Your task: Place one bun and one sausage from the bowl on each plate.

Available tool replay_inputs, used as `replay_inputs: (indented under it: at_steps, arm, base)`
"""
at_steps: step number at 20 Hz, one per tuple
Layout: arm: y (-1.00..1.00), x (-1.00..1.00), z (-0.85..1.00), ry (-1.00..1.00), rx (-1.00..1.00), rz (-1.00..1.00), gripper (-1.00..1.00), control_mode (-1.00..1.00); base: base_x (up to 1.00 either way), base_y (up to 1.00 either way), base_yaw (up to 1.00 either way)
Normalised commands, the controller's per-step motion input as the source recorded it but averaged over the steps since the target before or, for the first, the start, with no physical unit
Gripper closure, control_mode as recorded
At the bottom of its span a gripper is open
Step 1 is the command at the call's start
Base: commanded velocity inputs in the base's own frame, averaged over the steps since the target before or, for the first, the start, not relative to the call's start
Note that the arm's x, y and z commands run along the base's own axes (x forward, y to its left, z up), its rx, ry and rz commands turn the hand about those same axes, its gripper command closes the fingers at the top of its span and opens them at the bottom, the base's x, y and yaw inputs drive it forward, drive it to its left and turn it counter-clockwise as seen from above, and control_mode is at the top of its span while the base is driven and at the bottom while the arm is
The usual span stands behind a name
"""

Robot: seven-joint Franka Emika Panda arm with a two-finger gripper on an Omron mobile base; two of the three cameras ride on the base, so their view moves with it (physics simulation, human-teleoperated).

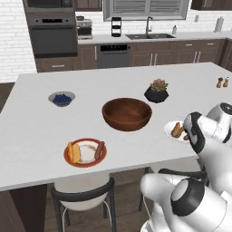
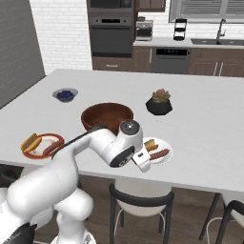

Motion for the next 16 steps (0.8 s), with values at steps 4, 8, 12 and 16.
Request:
replay_inputs:
  at_steps: [4, 8, 12, 16]
  arm:
    - [-0.02, -1.0, 0.31, 0.19, 0.0, -0.06, -1.0, -1.0]
    - [-0.2, -0.82, 0.0, 0.29, 0.0, -0.12, -1.0, -1.0]
    - [-0.32, -0.59, 0.0, 0.34, 0.0, -0.14, -1.0, -1.0]
    - [-0.46, -0.77, 0.0, 0.26, 0.01, -0.15, -1.0, -1.0]
  base:
    - [0.0, 0.0, 0.0]
    - [0.0, 0.0, 0.0]
    - [0.0, 0.0, 0.0]
    - [0.0, 0.0, 0.0]
